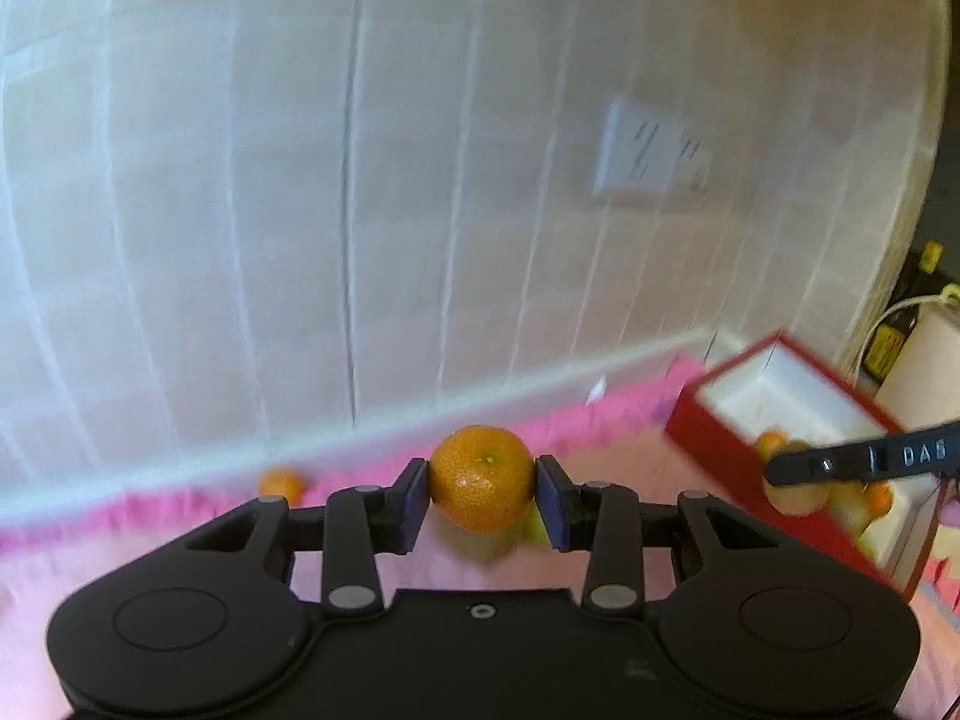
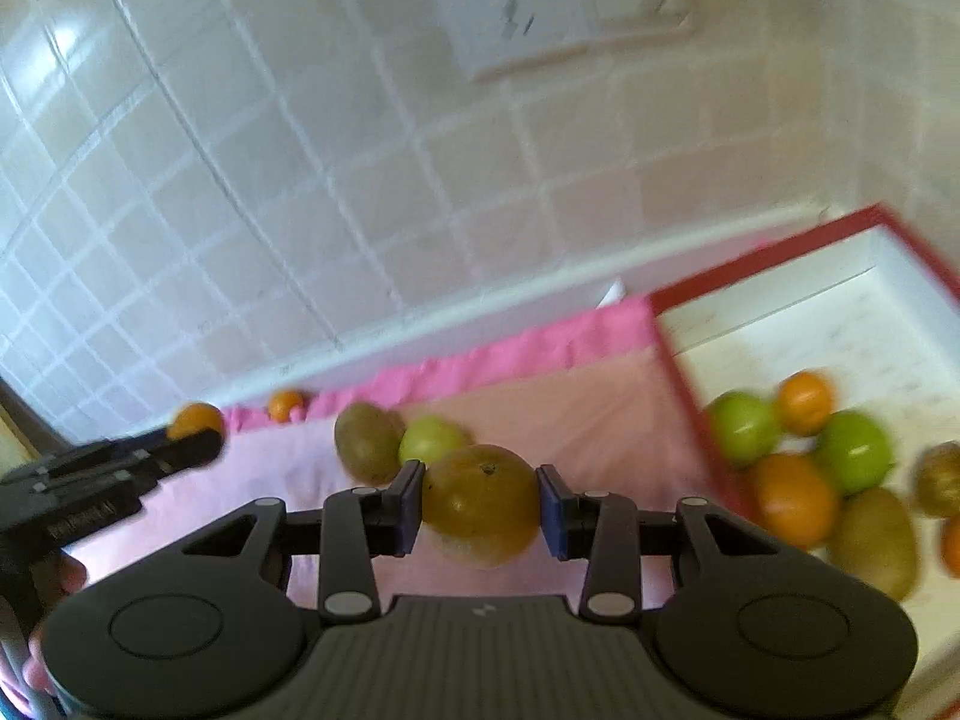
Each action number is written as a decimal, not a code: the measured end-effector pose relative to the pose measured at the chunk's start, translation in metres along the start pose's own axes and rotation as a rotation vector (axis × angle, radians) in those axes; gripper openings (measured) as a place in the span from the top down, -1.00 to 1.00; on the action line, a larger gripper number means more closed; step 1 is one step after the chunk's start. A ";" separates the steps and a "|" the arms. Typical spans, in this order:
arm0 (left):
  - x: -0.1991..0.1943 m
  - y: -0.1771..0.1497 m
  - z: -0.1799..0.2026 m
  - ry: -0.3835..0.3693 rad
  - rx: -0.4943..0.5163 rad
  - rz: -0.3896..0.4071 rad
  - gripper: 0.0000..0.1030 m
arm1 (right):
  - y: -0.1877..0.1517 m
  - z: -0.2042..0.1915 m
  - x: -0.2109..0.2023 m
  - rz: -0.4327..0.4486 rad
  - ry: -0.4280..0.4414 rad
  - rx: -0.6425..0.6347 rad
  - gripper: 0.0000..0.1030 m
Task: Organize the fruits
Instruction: 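Carry the tangerine and brown fruit into the white box and open both tools, then move both open tools back over the fruit on the cloth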
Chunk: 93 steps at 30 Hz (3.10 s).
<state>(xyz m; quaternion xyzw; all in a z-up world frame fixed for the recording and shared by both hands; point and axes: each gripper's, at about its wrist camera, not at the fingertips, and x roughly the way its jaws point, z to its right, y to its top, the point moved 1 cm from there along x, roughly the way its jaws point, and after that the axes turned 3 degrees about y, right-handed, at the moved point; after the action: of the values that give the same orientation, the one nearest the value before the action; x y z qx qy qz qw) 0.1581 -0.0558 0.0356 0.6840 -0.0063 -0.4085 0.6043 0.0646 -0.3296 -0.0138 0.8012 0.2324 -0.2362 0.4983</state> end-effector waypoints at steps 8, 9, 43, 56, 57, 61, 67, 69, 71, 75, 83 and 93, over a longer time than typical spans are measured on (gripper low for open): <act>-0.042 0.060 0.045 -0.092 0.049 0.202 0.11 | 0.015 0.047 -0.090 0.125 -0.140 -0.014 0.20; -0.043 0.067 0.051 -0.106 0.055 0.213 0.11 | 0.018 0.053 -0.101 0.133 -0.173 -0.028 0.20; 0.266 0.023 0.291 -0.462 -0.124 -0.413 0.11 | -0.010 0.221 -0.050 -0.004 -0.407 0.188 0.19; 0.281 0.024 0.306 -0.396 -0.089 -0.506 0.03 | -0.007 0.235 -0.026 -0.041 -0.441 0.240 0.16; 0.283 0.023 0.305 -0.395 -0.096 -0.514 -0.03 | -0.006 0.235 -0.027 -0.040 -0.443 0.241 0.16; 0.273 0.026 0.297 -0.430 -0.111 -0.505 -0.49 | -0.006 0.235 -0.039 -0.016 -0.446 0.268 0.05; 0.231 0.044 0.277 -0.450 -0.077 -0.416 -0.50 | -0.003 0.216 -0.071 0.048 -0.428 0.279 0.01; 0.205 0.052 0.258 -0.450 -0.070 -0.362 -0.50 | -0.001 0.202 -0.084 0.082 -0.408 0.268 -0.04; 0.180 0.057 0.240 -0.424 -0.047 -0.311 -0.50 | 0.001 0.183 -0.096 0.118 -0.391 0.241 -0.09; 0.121 0.075 0.184 -0.330 0.004 -0.196 -0.50 | 0.009 0.138 -0.117 0.199 -0.327 0.161 -0.27; 0.018 0.098 0.061 -0.102 -0.011 -0.026 -0.54 | 0.012 0.043 -0.119 0.245 -0.199 0.010 -0.59; -0.020 0.073 -0.061 0.091 -0.175 -0.006 -0.54 | -0.010 -0.032 -0.069 0.124 -0.105 -0.097 -0.61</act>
<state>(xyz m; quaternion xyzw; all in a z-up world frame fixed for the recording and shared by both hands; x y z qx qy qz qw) 0.2146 -0.0150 0.1034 0.6463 0.0591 -0.3778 0.6603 0.0097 -0.3060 0.0337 0.7755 0.1671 -0.2349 0.5616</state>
